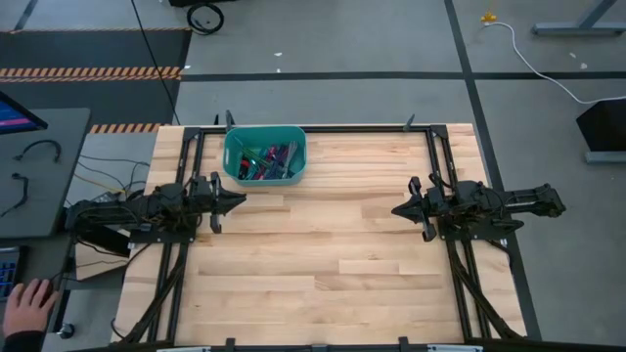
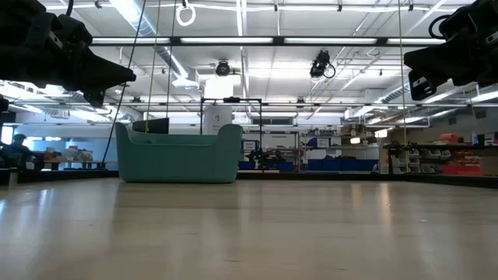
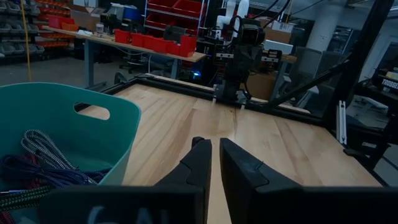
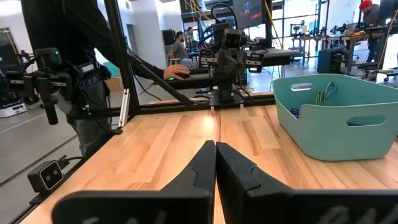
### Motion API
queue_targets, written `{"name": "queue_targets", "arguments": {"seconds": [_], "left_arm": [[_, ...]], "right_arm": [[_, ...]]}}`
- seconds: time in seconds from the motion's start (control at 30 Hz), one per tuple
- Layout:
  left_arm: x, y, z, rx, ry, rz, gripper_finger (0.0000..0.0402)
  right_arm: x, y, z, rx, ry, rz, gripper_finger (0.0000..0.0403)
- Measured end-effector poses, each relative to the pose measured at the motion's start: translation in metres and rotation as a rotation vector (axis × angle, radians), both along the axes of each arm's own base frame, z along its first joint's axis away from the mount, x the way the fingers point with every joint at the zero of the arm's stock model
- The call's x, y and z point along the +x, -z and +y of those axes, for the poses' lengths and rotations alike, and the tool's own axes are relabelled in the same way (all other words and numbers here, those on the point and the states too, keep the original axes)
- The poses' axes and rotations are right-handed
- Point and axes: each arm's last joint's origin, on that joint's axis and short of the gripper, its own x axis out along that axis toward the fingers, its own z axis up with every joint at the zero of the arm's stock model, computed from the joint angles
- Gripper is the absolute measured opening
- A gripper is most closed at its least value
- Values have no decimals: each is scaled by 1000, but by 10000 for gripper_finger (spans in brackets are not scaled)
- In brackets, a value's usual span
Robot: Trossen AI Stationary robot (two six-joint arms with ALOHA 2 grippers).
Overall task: Pick and place USB-C Cables
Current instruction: Return to Home Position
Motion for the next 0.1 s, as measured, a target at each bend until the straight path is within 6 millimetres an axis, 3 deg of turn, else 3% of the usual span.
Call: {"name": "queue_targets", "arguments": {"seconds": [0.1], "left_arm": [[0,0,0,0,0,0,39]], "right_arm": [[0,0,0,0,0,0,16]]}}
